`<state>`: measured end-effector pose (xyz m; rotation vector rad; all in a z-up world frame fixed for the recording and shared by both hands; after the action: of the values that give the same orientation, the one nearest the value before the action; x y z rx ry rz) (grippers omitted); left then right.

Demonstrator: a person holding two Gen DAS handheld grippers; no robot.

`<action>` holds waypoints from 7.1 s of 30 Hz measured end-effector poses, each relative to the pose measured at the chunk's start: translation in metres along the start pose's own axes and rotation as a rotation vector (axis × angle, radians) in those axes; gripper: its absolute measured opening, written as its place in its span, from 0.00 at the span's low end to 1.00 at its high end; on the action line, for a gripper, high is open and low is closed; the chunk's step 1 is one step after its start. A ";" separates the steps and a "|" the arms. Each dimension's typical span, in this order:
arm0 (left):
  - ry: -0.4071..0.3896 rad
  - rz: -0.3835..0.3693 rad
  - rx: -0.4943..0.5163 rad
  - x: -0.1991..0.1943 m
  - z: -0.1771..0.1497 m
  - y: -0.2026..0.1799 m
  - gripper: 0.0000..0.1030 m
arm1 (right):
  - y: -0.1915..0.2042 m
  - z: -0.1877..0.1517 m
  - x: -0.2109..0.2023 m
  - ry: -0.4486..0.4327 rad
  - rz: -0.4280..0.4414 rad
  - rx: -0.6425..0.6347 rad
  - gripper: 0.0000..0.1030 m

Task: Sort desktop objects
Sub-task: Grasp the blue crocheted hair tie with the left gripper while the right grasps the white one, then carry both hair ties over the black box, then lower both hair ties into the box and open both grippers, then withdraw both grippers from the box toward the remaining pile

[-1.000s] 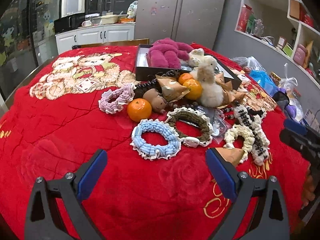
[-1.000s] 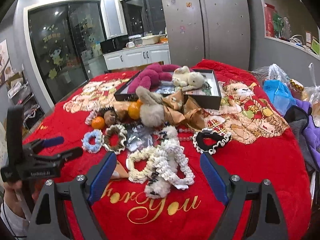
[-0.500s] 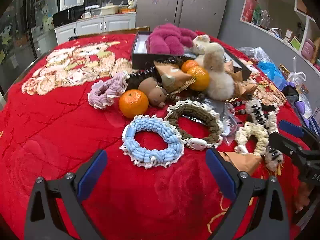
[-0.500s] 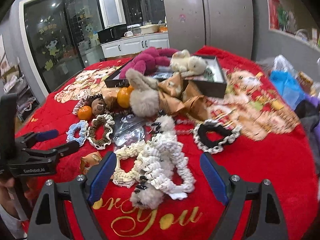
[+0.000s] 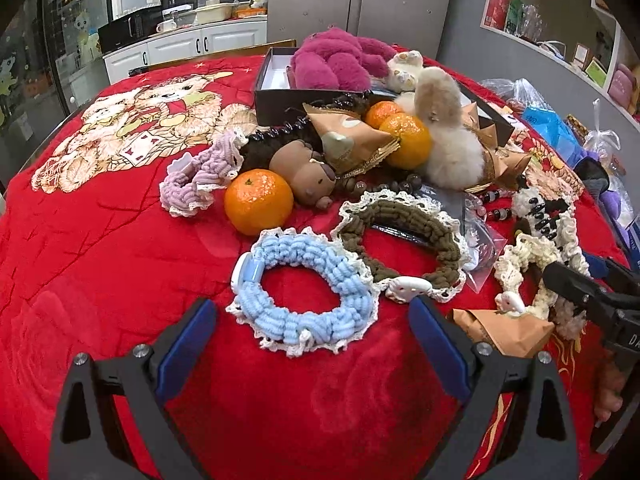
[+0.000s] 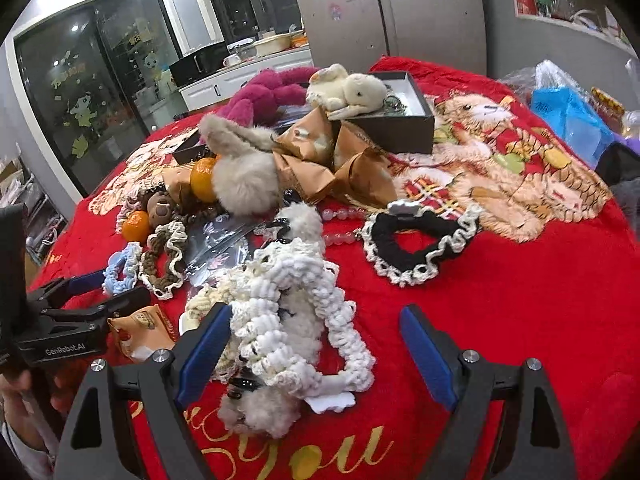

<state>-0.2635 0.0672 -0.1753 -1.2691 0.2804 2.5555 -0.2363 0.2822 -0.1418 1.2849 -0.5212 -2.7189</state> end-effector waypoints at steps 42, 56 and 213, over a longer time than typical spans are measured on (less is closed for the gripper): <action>-0.056 0.014 0.002 -0.015 -0.003 0.005 0.09 | 0.017 -0.003 -0.035 -0.062 0.079 -0.107 0.30; -0.062 -0.004 -0.007 -0.015 -0.003 0.006 0.05 | 0.025 -0.004 -0.037 -0.098 0.045 -0.163 0.10; -0.447 0.233 0.079 -0.172 0.168 0.036 0.96 | 0.052 0.188 -0.137 -0.363 0.037 -0.043 0.79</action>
<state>-0.3015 0.0555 0.0647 -0.6403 0.4474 2.8998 -0.2949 0.3141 0.0867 0.7626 -0.5051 -2.9246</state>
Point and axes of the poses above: each gripper's, at about its wrist camera, not at the fingertips, and x roughly the way its jaws point, y to its left, z to its top, the point moved 5 cm from there along x, roughly the way its jaws point, and after that the axes turned 14 degrees about x, right-handed, at the moved point
